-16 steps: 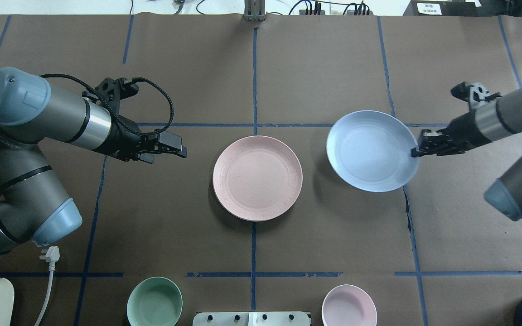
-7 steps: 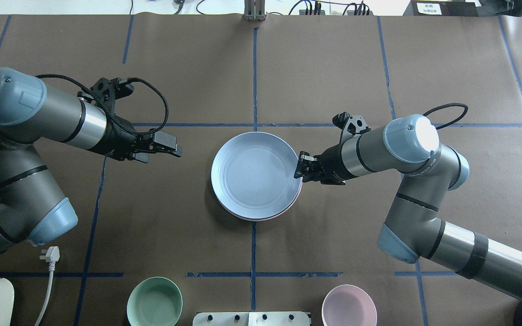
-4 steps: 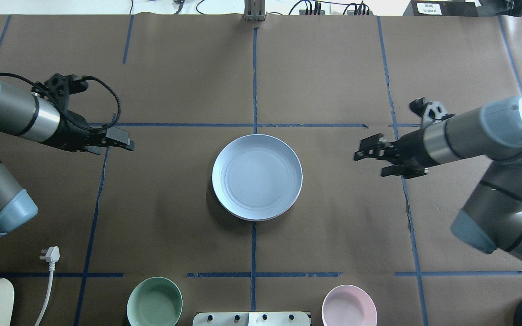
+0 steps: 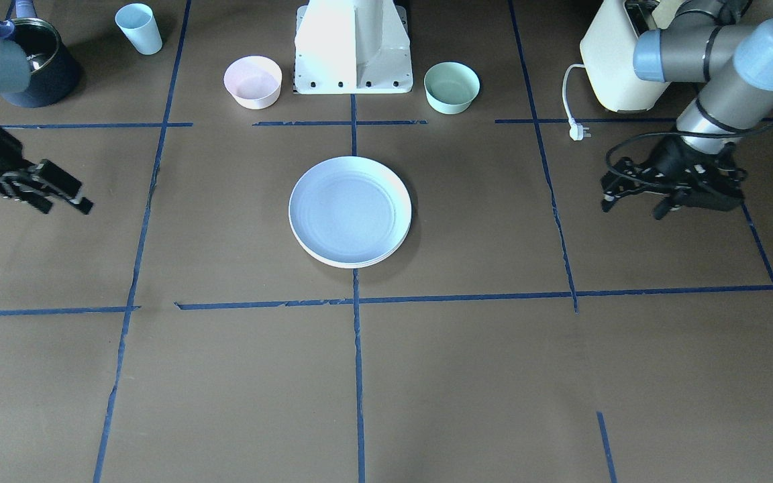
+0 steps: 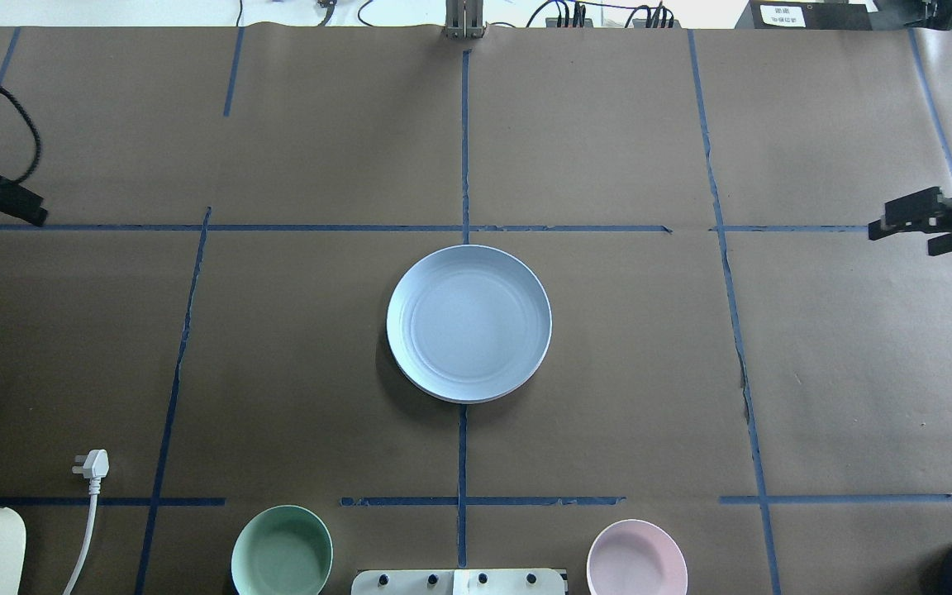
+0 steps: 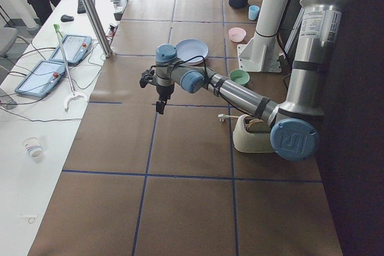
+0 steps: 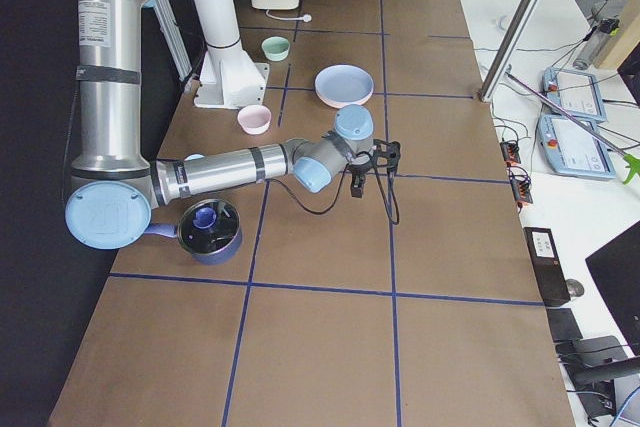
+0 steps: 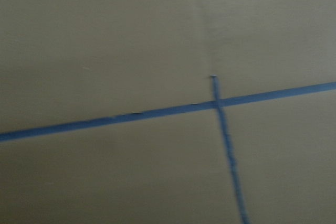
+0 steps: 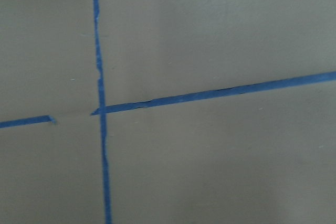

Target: Stack three plates with pink and blue

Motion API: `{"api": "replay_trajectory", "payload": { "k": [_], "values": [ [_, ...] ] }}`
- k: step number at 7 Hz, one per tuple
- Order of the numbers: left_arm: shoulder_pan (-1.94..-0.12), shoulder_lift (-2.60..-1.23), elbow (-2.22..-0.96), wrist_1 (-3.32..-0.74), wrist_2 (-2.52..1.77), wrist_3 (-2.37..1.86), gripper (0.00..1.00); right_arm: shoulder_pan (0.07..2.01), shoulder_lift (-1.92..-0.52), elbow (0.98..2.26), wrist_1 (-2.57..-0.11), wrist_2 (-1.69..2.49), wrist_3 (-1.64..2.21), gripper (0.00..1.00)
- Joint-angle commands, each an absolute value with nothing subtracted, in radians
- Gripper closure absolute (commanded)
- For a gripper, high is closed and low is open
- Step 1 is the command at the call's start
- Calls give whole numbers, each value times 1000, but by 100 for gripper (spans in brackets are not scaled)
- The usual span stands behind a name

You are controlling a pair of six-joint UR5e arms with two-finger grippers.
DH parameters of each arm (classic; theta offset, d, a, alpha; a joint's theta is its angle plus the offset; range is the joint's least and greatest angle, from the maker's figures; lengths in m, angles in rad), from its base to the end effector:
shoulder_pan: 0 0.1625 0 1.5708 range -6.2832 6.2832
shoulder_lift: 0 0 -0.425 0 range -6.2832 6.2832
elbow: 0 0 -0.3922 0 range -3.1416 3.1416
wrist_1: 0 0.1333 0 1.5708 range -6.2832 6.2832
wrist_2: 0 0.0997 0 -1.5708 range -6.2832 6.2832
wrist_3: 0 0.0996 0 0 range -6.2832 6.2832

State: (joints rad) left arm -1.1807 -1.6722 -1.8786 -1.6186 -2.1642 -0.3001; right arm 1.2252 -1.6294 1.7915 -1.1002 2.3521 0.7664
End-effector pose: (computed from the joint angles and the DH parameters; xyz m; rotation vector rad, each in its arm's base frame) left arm 0.1293 -0.5185 0.4594 0.2204 0.6995 0.2215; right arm -0.1047 -0.4771 0.5215 0.1110 -0.9556 0.1408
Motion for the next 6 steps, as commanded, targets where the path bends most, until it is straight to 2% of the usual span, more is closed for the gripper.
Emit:
{"api": "replay_trajectory", "payload": {
  "k": [1,3,6],
  "values": [
    [-1343,-1625,-1872,-1505,-2193,-49,0,1418,-1628,1790,-1463,2361,182,0],
    [-1498,-1606,-1762,-1505,-2394,151,0,1533,-1623,1738,-1621,2367,-138,0],
    [-1506,-1566,-1758,-1476,-2398,192,0,1543,-1626,1712,-1614,2399,-166,0]
  ]
}}
